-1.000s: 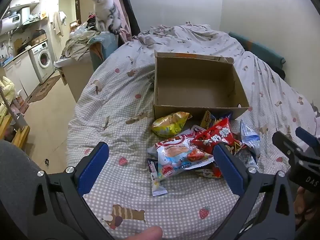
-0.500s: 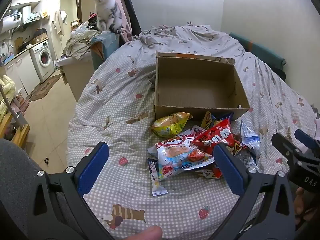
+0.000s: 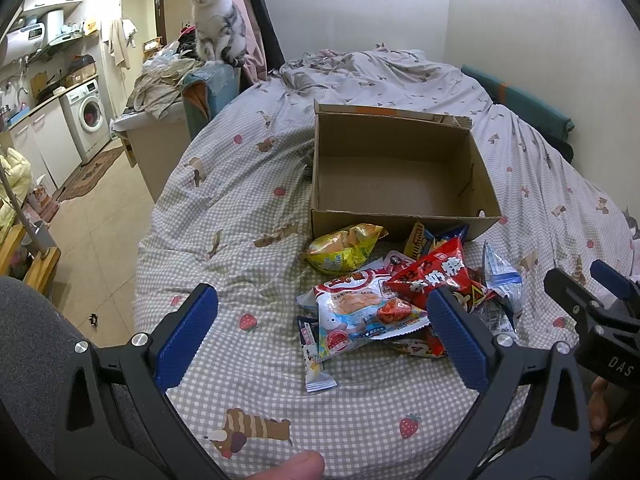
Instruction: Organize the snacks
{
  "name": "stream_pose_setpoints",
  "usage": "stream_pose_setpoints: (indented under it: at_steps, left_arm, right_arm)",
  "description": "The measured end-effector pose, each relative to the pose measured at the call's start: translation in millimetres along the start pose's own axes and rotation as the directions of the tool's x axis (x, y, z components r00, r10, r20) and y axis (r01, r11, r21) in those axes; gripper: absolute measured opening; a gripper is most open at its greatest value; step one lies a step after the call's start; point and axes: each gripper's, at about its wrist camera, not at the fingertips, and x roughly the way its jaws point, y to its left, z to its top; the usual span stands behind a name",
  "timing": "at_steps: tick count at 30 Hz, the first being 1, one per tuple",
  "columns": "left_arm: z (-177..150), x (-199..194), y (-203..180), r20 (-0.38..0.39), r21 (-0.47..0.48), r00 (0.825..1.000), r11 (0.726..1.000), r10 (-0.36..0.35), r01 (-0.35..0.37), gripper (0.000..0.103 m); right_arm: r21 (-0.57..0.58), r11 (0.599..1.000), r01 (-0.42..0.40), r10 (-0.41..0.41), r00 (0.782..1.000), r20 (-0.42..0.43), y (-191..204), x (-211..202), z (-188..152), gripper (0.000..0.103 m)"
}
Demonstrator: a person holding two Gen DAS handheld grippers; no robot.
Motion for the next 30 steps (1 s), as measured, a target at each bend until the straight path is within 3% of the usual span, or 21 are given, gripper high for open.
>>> stream_pose_setpoints:
  at_steps: [30]
  left_arm:
    - [0.0,0.8,5.5,-0.005,-0.001,1.0,1.0,0.0,0.0,0.103]
  right_arm:
    - [-0.003,1.0,-0.001,0.001,1.0,-0.002,1.6,-0.1,-0.4,0.103]
